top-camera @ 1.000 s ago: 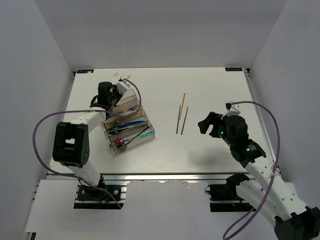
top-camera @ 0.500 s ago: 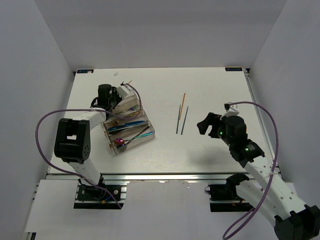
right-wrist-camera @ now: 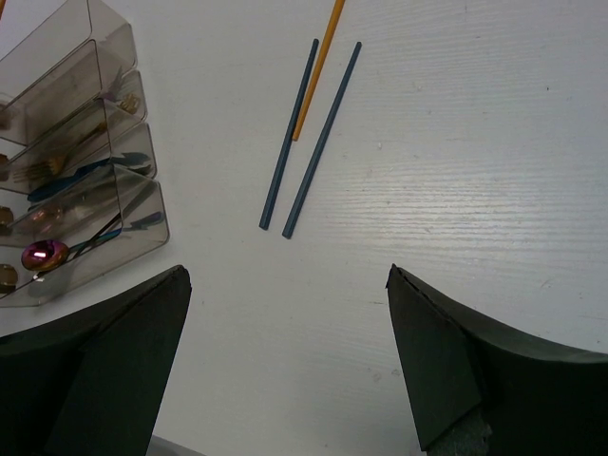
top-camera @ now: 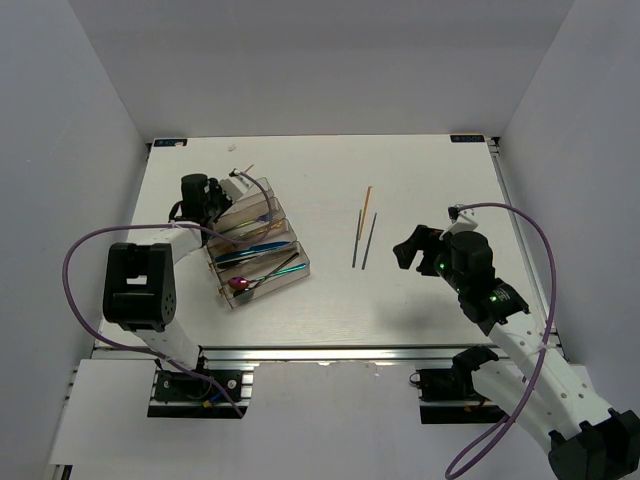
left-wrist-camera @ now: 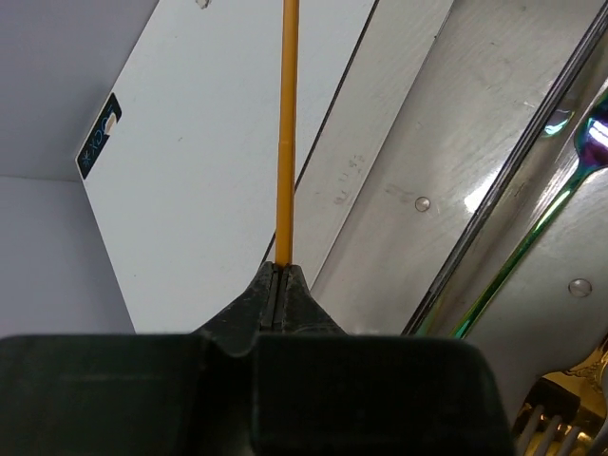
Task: Sort the eating utensils into containers
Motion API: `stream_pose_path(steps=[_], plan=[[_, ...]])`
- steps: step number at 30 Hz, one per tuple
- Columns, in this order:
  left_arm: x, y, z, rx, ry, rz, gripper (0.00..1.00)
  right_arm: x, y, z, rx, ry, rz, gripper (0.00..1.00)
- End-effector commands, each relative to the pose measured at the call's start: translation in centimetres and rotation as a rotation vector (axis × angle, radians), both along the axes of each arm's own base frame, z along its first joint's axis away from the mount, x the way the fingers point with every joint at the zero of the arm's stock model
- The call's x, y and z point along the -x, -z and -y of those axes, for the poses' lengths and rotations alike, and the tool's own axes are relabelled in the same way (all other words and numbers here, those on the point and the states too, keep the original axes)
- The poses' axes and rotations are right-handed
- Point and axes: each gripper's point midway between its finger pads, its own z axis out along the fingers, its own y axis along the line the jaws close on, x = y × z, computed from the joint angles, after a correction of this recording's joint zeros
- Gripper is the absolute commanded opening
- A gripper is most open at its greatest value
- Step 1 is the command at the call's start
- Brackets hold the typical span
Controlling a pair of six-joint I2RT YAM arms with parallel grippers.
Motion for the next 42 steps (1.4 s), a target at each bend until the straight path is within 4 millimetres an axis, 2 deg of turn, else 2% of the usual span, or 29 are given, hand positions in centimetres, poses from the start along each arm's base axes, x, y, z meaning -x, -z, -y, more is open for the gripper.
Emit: stream_pose_path(steps=[1,4,11,20,24,25,26,27,28,29,30,31,32,33,34,35,36,38,39,41,42], plan=[[0.2,-1.9,0.8,0.037,0.040,0.047,0.02,-0.5,-1.0,-0.3,-0.007,-0.015,0.049,0.89],[0.4,-1.7,0.8,0.045,0.037,0.048,0.04,-0.6,-1.0,-0.3,-0.005,-0.016,0.047,0.89],[0.8,-1.9,0.5,0.058,0.010,0.066,0.24,-0.6,-1.0,-0.3,-0.005,-0.017,0.045,0.88],[0.3,-6.1,0.0,0.110,-0.058,0.171,0.42,-0.9,-0.8,-0.6,0.000,-0.024,0.034,0.89],[-0.2,-9.8,-0.3,0.220,-0.133,0.255,0.47,-1.6,0.1,-0.8,0.006,-0.014,0.012,0.89],[-0.6,-12.4,-0.5,0.264,-0.164,0.308,0.51,-1.9,0.5,-0.8,0.014,-0.001,-0.012,0.89],[-0.8,-13.7,-0.3,0.382,-0.221,0.326,0.63,-2.1,0.9,-0.6,0.025,0.019,-0.037,0.89],[-0.7,-14.7,-1.8,0.424,-0.335,0.349,0.68,-3.1,1.6,-0.2,0.047,0.068,-0.074,0.89],[-1.1,-18.0,-2.2,0.486,-0.377,0.400,0.70,-3.4,2.1,0.1,0.070,0.093,-0.100,0.89],[-1.0,-19.5,-2.3,0.602,-0.442,0.412,0.75,-3.9,2.5,0.3,0.086,0.115,-0.113,0.89],[-0.4,-19.1,-3.0,0.615,-0.526,0.356,0.80,-4.6,4.0,0.9,0.130,0.160,-0.154,0.89],[-0.1,-20.0,-3.1,0.651,-0.564,0.340,0.90,-5.4,3.8,0.9,0.142,0.176,-0.158,0.84],[0.3,-23.1,-2.8,0.786,-0.610,0.369,0.98,-5.7,4.2,0.9,0.162,0.184,-0.177,0.82],[1.5,-22.4,-2.9,0.813,-0.669,0.312,0.98,-6.2,5.6,0.9,0.198,0.199,-0.229,0.79],[2.4,-22.8,-2.8,0.846,-0.687,0.301,0.98,-7.0,5.0,0.3,0.204,0.201,-0.226,0.77],[3.3,-22.4,-2.2,0.922,-0.706,0.272,0.98,-7.0,5.4,0.0,0.225,0.200,-0.251,0.76],[5.3,-23.0,-1.8,0.951,-0.695,0.255,0.98,-7.4,6.4,-0.1,0.259,0.215,-0.276,0.74],[7.1,-22.1,0.7,0.998,-0.577,0.168,0.98,-7.7,6.2,-1.8,0.274,0.201,-0.275,0.70],[8.8,-20.7,1.1,1.000,-0.572,0.132,0.98,-7.9,7.1,-2.1,0.301,0.208,-0.295,0.69],[10.2,-19.2,0.3,0.989,-0.630,0.130,0.98,-8.3,7.1,-3.5,0.296,0.202,-0.303,0.65],[11.0,-17.3,-0.2,0.969,-0.674,0.106,0.98,-8.2,8.2,-3.8,0.316,0.195,-0.335,0.63]])
